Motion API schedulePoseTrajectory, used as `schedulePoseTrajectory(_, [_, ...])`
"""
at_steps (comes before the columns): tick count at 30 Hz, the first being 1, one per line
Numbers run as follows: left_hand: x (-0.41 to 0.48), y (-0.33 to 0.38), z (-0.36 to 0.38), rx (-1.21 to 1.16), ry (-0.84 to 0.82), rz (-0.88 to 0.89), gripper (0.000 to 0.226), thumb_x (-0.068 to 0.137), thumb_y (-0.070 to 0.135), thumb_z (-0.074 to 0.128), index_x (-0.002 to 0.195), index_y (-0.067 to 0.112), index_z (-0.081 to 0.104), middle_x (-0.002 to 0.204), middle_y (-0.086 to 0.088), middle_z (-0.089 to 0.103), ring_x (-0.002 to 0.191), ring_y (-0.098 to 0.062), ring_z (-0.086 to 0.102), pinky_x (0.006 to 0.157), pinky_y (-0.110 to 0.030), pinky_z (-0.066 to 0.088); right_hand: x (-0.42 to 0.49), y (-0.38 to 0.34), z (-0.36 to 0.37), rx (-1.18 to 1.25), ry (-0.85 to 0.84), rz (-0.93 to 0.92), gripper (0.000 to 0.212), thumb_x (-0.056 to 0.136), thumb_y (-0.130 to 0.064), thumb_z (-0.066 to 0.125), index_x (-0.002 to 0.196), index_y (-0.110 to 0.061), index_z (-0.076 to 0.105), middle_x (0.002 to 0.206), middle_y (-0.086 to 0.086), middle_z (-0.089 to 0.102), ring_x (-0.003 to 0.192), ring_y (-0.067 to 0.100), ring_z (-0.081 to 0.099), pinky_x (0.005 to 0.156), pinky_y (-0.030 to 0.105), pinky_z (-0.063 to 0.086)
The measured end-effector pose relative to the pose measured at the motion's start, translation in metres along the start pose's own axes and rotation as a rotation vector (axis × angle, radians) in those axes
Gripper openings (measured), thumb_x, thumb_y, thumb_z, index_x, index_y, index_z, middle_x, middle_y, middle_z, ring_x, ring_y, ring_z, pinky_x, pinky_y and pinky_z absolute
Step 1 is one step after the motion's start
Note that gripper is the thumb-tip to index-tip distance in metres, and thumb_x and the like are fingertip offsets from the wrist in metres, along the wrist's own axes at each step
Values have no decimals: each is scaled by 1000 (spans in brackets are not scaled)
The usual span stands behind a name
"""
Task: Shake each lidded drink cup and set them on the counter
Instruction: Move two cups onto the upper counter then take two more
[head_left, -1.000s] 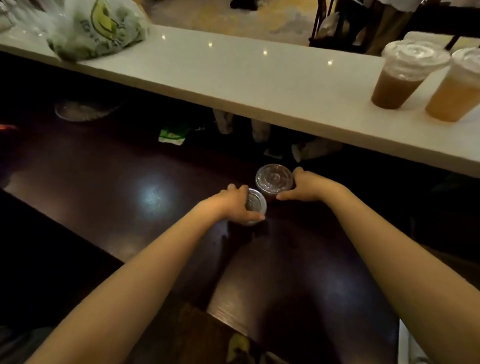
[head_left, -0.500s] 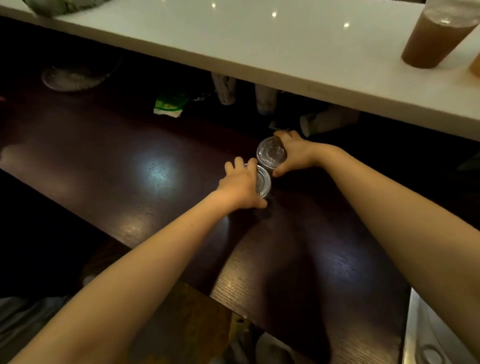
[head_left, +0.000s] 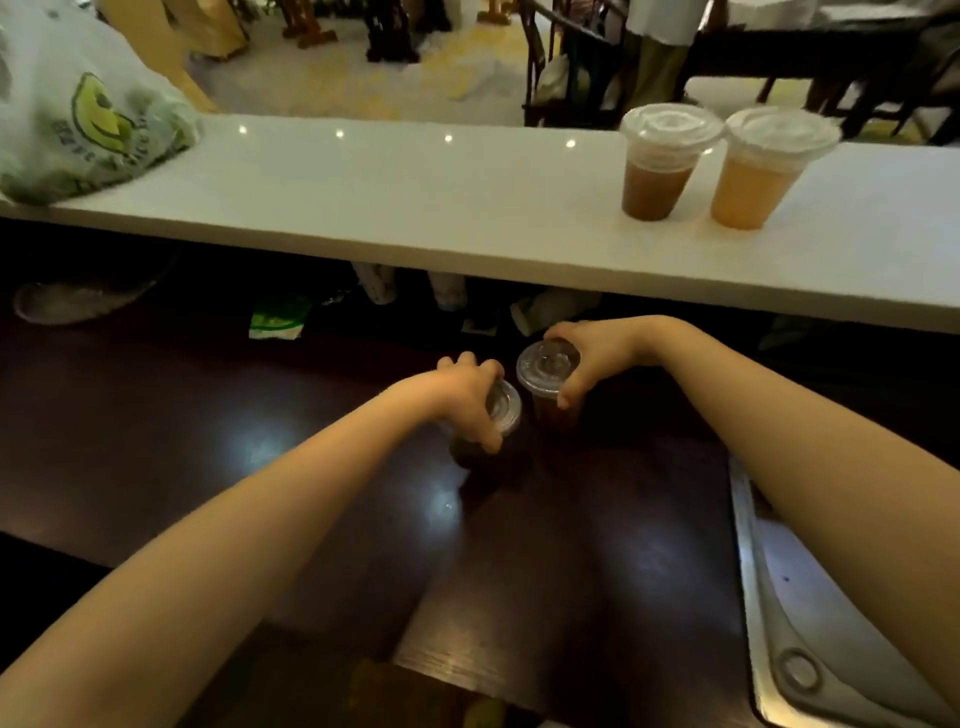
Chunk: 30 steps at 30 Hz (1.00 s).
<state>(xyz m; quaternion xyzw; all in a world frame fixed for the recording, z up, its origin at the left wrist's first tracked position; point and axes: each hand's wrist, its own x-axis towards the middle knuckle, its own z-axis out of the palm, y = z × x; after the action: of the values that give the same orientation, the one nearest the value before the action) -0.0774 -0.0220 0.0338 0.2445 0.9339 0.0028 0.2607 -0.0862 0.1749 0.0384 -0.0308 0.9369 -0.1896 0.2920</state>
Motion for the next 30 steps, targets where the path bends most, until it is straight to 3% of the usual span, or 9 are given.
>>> schedulePoseTrajectory(7, [-10,63,-69,202,-91,243,94,66,44,77,143,27,26,135,-5,37,120,-27,45,99,-39,43,-102,36,-45,192,21,112,89,75,-29,76,146,-20,24,141,-2,36,117,13,42,90,22,38])
schedulePoseTrajectory(12, [-17,125,-120,269,-60,418,87,72,38,76,143,24,28,139,-2,39,123,-23,43,98,-34,41,-173,66,-80,208,101,221,85,77,-32,73,146,-28,24,151,2,25,134,20,30,95,24,32])
schedulePoseTrajectory(19, [-13,201,-194,166,-33,476,87,72,40,76,143,30,27,149,-2,28,133,-31,33,103,-48,42,-241,111,-143,333,217,299,75,83,-20,68,145,-25,26,140,6,34,117,23,44,76,19,48])
schedulePoseTrajectory(25, [3,267,-242,103,96,514,73,79,32,71,141,23,33,143,-6,39,126,-29,43,98,-39,46,-271,152,-195,343,317,255,55,84,-19,66,134,-18,43,132,8,49,116,22,51,93,31,48])
schedulePoseTrajectory(30, [30,302,-252,36,196,500,73,81,34,70,142,19,33,143,-7,40,125,-27,44,90,-32,43,-263,184,-212,341,426,251,66,84,-19,66,141,-16,33,132,7,42,118,23,45,92,30,44])
